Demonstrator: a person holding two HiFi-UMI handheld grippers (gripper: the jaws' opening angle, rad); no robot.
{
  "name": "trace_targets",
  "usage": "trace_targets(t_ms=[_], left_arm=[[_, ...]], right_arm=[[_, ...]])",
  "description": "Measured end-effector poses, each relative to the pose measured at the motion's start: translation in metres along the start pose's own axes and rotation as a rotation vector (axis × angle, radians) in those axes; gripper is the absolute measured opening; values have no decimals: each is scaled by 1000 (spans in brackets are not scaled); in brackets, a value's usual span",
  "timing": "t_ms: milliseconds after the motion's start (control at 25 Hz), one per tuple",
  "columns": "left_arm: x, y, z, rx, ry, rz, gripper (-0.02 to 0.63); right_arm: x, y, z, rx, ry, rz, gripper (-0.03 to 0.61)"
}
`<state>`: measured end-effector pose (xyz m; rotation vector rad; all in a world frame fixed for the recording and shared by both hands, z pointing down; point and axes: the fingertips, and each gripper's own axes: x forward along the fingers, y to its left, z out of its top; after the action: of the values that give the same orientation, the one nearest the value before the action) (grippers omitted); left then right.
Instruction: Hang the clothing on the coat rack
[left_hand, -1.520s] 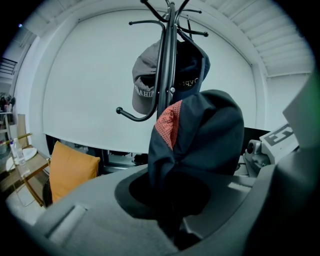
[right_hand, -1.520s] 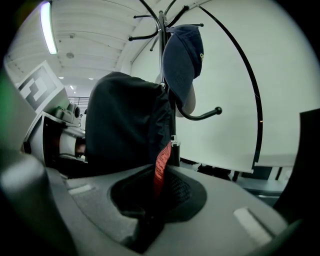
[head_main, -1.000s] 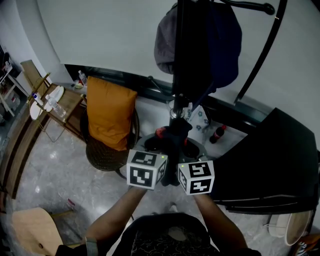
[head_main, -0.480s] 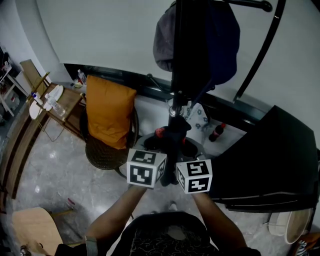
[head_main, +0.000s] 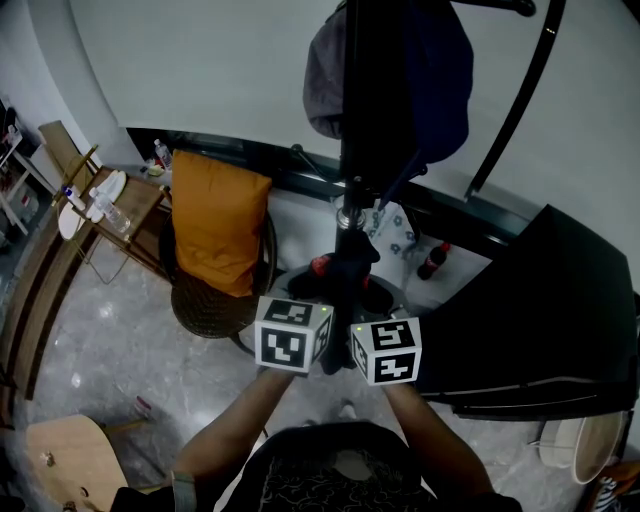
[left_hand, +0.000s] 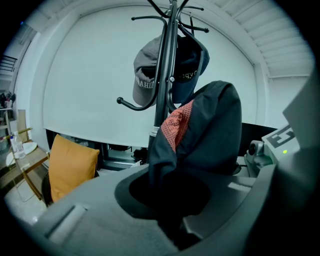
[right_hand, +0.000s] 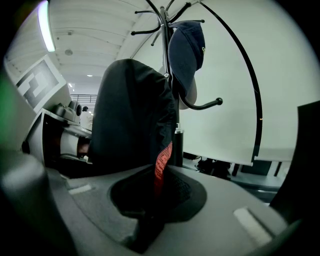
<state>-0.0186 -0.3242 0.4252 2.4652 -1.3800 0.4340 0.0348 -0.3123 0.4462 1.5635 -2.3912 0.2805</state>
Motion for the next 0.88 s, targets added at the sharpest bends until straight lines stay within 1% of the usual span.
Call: trace_targets(t_ms=[360,880], left_arm=[[0,-3,-5,-15,11,-6,34],[-3,-4,-11,-11,10,-2,34]], right_arm=[[-2,0,-5,4,1,-6,32],[-6,3,-16,-3,17,-7,32]])
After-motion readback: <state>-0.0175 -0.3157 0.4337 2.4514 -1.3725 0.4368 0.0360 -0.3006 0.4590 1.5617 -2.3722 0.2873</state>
